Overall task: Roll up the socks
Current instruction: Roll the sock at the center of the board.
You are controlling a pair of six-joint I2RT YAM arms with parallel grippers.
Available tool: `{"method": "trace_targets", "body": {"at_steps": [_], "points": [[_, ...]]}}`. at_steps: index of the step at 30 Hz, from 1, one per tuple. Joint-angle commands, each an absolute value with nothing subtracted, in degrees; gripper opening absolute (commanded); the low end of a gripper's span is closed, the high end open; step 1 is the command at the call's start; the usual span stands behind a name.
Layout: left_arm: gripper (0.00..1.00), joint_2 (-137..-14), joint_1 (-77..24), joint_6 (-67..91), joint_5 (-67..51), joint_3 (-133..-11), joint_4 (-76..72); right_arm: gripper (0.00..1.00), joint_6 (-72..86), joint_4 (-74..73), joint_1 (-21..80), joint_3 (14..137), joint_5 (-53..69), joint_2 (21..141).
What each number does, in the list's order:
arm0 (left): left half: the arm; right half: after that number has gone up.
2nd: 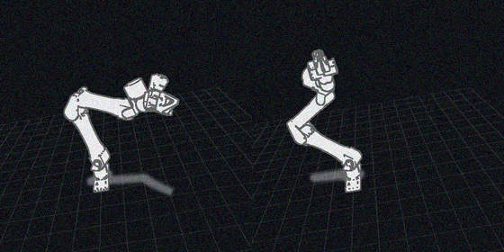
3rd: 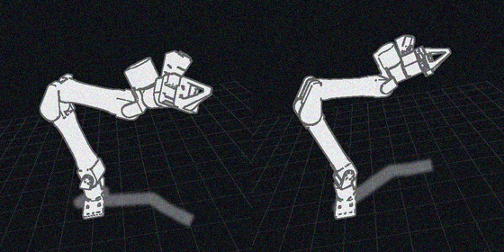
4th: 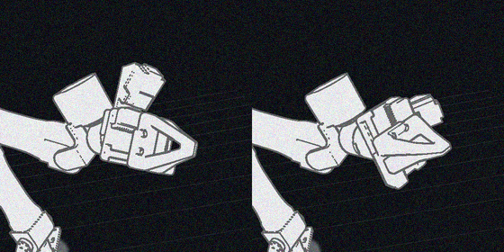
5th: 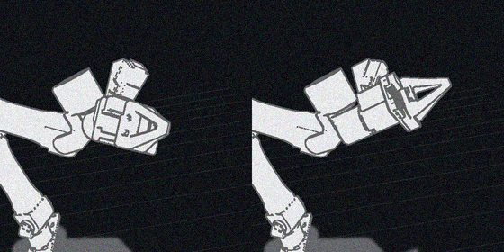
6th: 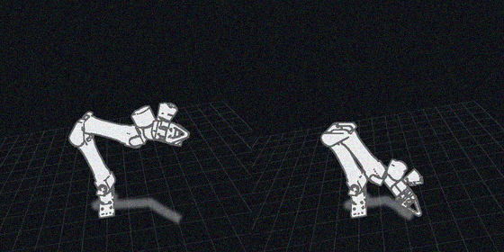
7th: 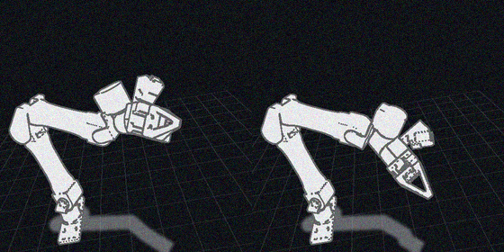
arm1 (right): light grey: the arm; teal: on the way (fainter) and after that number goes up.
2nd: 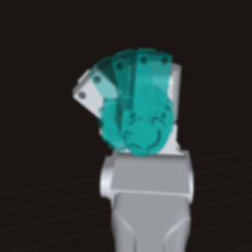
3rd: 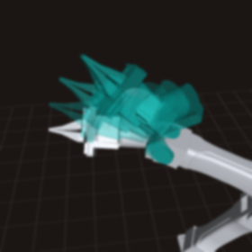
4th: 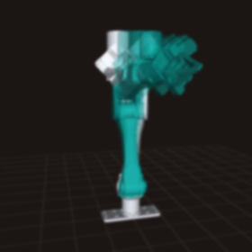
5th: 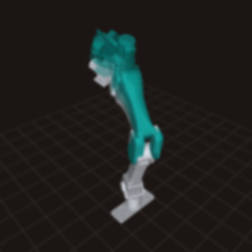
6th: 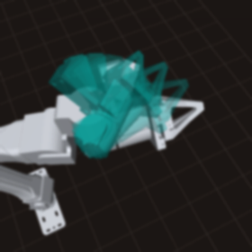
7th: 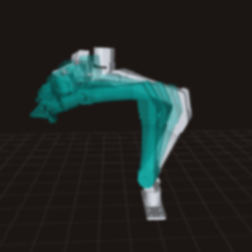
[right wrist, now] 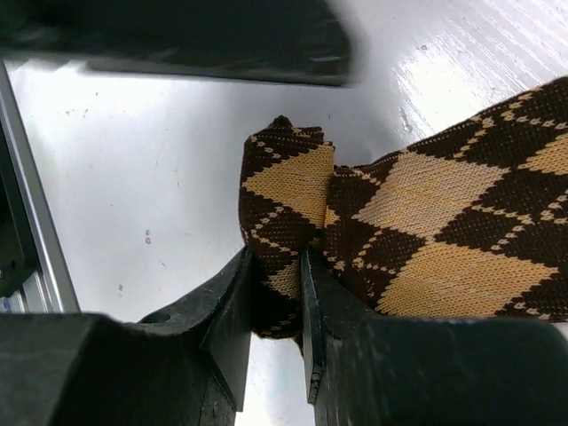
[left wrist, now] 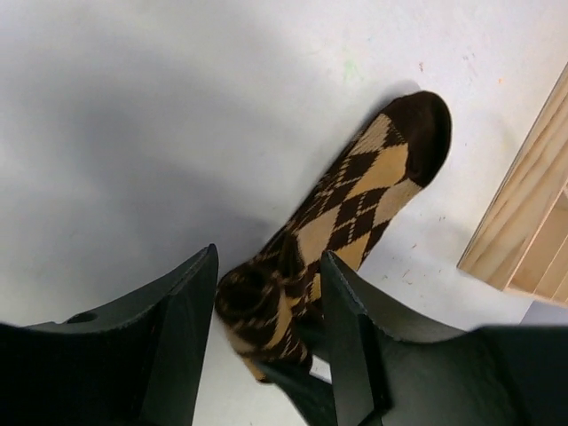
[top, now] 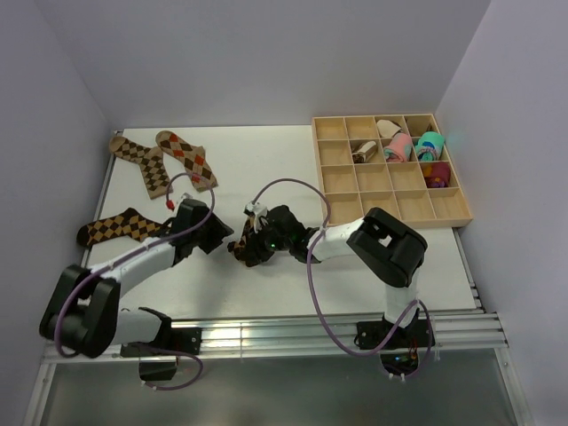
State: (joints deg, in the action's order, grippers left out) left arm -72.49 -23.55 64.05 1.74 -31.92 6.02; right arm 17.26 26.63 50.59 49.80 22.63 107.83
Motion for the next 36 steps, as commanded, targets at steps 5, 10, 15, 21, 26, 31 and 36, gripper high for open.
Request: {"method": "trace_targets", "body": {"at_steps": [5,10,15,21,26,31,36], "points": [[0.54,-84.54,-22.41,52.03,-12.12,-42.71,2.02,0.0,11.87,21.89,51.06,48.69,21.54,109.86],[0.52,-89.99,-22.41,50.72,-14.94,-44.12,1.84,0.0,9.49,19.43,51.68,49.74,19.34,109.6],[0.48,-94.91,-23.03,49.92,-13.27,-46.23,3.95,0.0,8.0,16.36,52.2,51.59,17.76,110.21],[0.34,-98.61,-24.34,50.71,-11.96,-47.28,2.64,0.0,8.08,14.59,53.26,52.82,16.96,110.39],[0.05,-101.51,-24.96,51.5,-9.06,-47.99,2.37,0.0,8.26,12.4,53.96,53.0,17.75,108.64],[0.0,-102.39,-24.96,52.29,-4.93,-48.95,2.55,0.0,8.96,9.59,55.45,52.47,18.37,104.68],[0.0,-101.61,-24.87,53.87,-0.89,-49.39,3.07,0.0,10.63,8.35,55.99,52.38,19.42,102.13]]}}
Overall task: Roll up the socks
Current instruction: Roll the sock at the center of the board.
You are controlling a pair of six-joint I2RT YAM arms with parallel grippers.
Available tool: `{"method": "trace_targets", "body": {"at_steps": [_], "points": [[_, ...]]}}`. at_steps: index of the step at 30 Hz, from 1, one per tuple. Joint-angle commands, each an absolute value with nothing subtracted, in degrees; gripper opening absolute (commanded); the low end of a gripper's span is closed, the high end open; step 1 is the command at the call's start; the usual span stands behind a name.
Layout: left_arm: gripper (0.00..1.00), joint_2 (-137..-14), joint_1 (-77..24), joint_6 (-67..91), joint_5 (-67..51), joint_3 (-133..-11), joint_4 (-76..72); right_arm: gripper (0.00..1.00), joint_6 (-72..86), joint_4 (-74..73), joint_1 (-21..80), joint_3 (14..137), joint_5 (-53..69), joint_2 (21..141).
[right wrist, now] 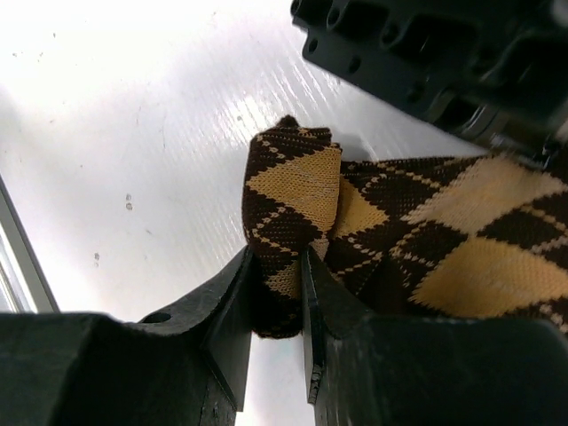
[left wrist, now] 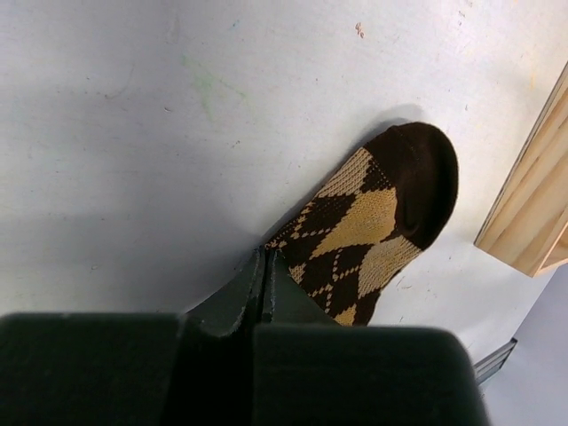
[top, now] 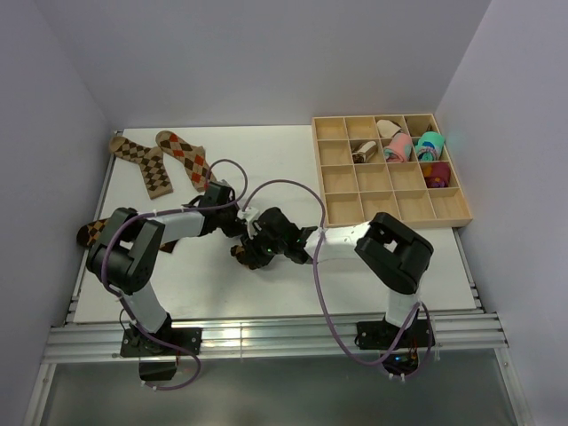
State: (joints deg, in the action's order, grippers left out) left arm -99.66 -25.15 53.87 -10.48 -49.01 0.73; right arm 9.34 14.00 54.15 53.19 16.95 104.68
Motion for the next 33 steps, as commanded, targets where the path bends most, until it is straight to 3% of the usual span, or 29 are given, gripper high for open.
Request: {"method": "trace_targets", "body": {"at_steps": [1,17,23,27,33], "points": [[0.0,-101.51,-24.79,53.96,-0.36,-49.31,3.42,0.0,11.16,7.91,55.99,52.3,19.34,102.04],[0.02,-93.61,-22.85,58.88,4.57,-42.89,2.11,0.0,23.99,12.65,50.19,52.73,33.04,108.63],[0.2,-88.0,-21.36,60.82,5.53,-42.63,3.86,0.0,28.47,15.11,48.08,55.1,36.03,112.32],[0.46,-82.1,-20.22,62.31,7.12,-41.49,5.97,0.0,30.58,16.61,47.37,56.86,36.74,114.43],[0.71,-73.66,-18.9,62.93,9.49,-40.78,11.77,0.0,34.62,22.49,46.23,56.08,39.64,116.45]]}}
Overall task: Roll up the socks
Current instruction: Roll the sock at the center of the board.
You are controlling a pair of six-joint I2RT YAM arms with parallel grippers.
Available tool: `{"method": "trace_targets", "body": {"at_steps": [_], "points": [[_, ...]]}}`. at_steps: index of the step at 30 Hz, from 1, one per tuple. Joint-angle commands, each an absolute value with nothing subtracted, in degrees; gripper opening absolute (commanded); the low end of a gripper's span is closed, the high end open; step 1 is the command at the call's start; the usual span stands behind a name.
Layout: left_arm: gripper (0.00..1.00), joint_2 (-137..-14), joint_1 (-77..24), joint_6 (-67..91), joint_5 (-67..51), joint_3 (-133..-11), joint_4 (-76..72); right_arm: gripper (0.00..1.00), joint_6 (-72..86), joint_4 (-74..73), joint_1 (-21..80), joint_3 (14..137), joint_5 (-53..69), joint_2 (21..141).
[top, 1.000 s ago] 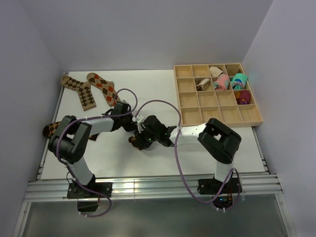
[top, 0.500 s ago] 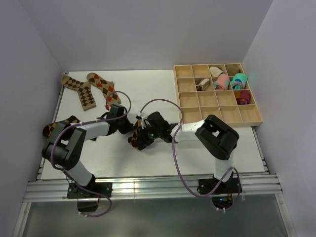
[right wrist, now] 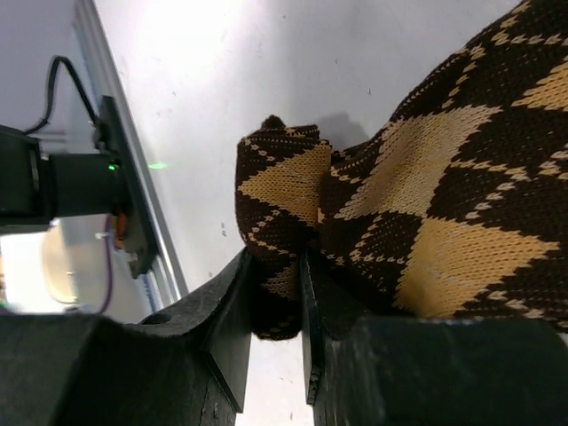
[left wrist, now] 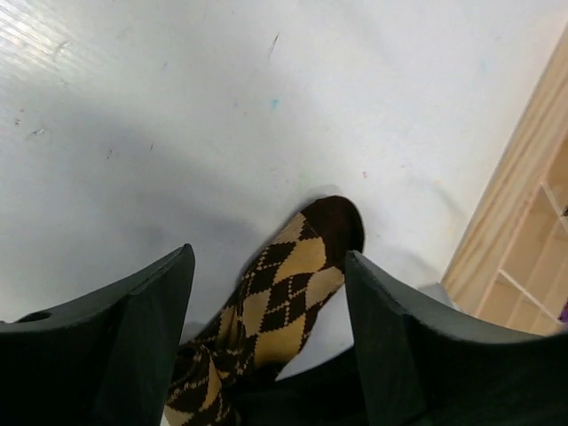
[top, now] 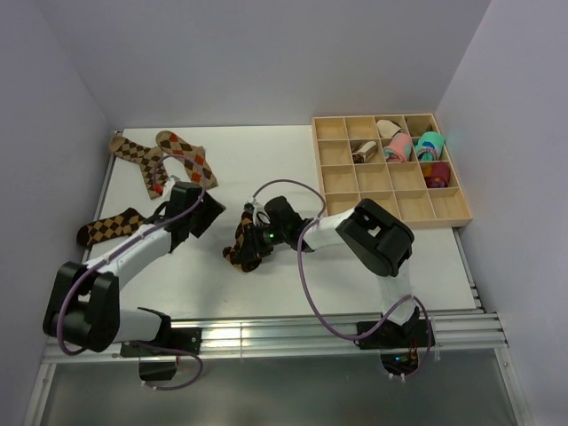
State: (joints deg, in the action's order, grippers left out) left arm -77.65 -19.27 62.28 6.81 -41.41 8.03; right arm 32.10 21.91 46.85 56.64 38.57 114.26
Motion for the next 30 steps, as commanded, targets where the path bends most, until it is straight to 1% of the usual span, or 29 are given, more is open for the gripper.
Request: {"method": "trace_targets", "body": {"at_steps": [1,3,5,8,11,16,26,28,30], "points": [[0.75,-72.52,-18.9,63.19,9.32,-39.56,12.21,0.0,35.41,23.98,46.14,55.64,39.46,116.54],[0.8,-68.66,-18.98,64.77,6.69,-37.19,12.57,0.0,36.73,25.57,45.97,55.2,39.11,116.89],[0.82,-64.54,-19.51,67.31,4.67,-33.06,13.09,0.0,37.7,27.15,45.97,54.32,38.76,117.16],[0.83,-60.14,-22.49,71.52,3.09,-27.79,12.57,0.0,39.28,30.23,45.97,53.01,38.5,117.25],[0.83,-58.54,-26.45,75.4,3.34,-24.35,11.6,0.0,39.81,32.78,46.05,51.69,38.06,117.16],[0.8,-60.2,-29.26,78.39,3.34,-22.24,7.39,0.0,38.67,32.96,45.97,51.24,37.71,116.9],[0.74,-66.27,-30.59,81.03,5.54,-23.38,5.8,0.0,33.67,28.04,47.28,52.21,33.58,114.44],[0.71,-67.4,-30.76,81.04,5.71,-23.64,5.89,0.0,32.26,26.99,47.99,52.38,32.26,113.74],[0.63,-68.29,-31.11,81.04,5.71,-23.82,5.98,0.0,30.95,26.2,48.51,52.38,31.21,113.21]]}}
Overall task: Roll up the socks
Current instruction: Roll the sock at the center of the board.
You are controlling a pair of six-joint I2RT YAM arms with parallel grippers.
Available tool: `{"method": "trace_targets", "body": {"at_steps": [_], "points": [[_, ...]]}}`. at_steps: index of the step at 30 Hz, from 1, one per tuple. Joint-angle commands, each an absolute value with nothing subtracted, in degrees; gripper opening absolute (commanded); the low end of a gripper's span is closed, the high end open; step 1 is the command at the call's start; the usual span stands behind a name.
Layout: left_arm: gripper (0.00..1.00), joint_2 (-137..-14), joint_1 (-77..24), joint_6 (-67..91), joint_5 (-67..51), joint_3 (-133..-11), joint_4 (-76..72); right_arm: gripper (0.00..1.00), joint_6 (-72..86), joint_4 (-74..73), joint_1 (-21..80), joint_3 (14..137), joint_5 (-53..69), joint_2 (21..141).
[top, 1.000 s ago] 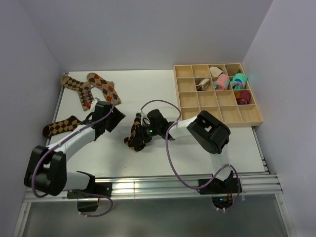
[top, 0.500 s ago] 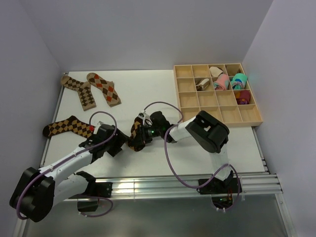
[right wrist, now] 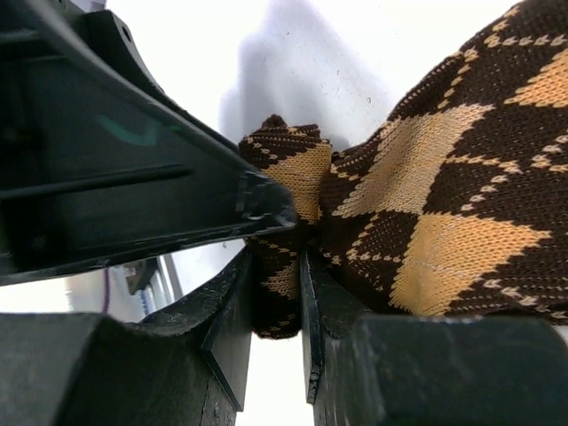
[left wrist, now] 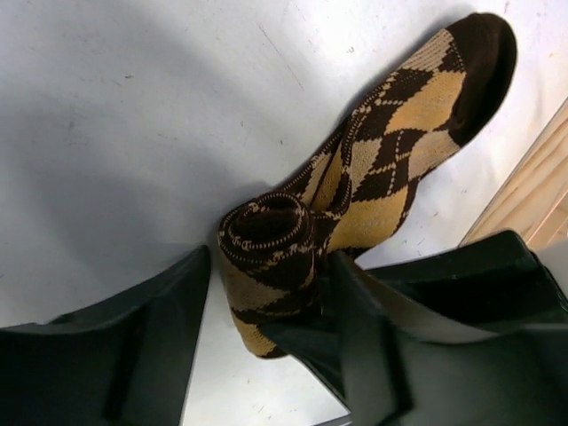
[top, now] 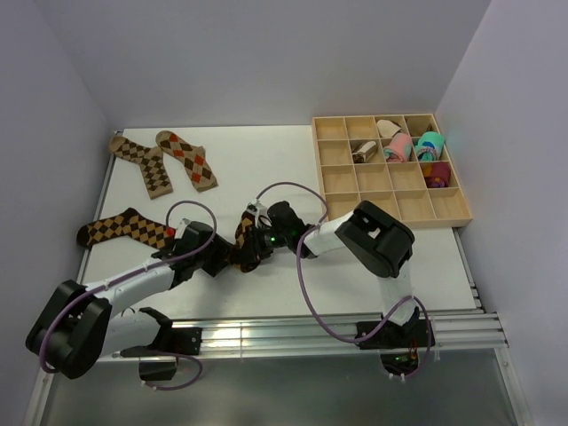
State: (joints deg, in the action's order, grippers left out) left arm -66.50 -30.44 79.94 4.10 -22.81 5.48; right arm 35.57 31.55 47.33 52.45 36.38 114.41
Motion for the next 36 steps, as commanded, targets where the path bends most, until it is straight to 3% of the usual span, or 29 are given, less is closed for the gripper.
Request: {"method": "trace_targets", "body": {"at_steps": [1,7,8,11,14,20,28,36], "points": [[0.6,-69.07,-31.2,80.86,5.63,-23.82,5.98,0.0,30.59,26.1,48.69,52.21,30.24,112.68],[0.28,-70.31,-31.73,79.98,5.54,-23.73,6.06,0.03,28.66,26.55,48.95,51.33,28.48,109.96],[0.19,-70.23,-31.73,79.81,5.89,-23.82,6.41,0.12,27.87,26.19,48.96,51.42,28.48,108.82],[0.1,-69.52,-31.82,78.58,6.94,-24.43,7.56,0.32,25.94,23.65,48.96,52.12,27.17,104.7],[0.09,-68.73,-31.82,77.52,7.65,-25.05,8.26,0.38,24.26,18.39,48.34,53.96,24.71,100.48],[0.09,-68.47,-31.73,76.03,7.82,-25.58,8.44,0.36,23.2,13.37,44.92,57.39,21.27,98.09],[0.09,-68.64,-31.82,73.39,6.77,-26.01,7.47,0.27,21.27,4.31,43.51,69.06,19.6,110.1],[0.09,-69.17,-31.73,69.44,4.14,-27.07,7.29,0.27,20.48,-3.51,43.16,78.82,17.41,120.32]]}}
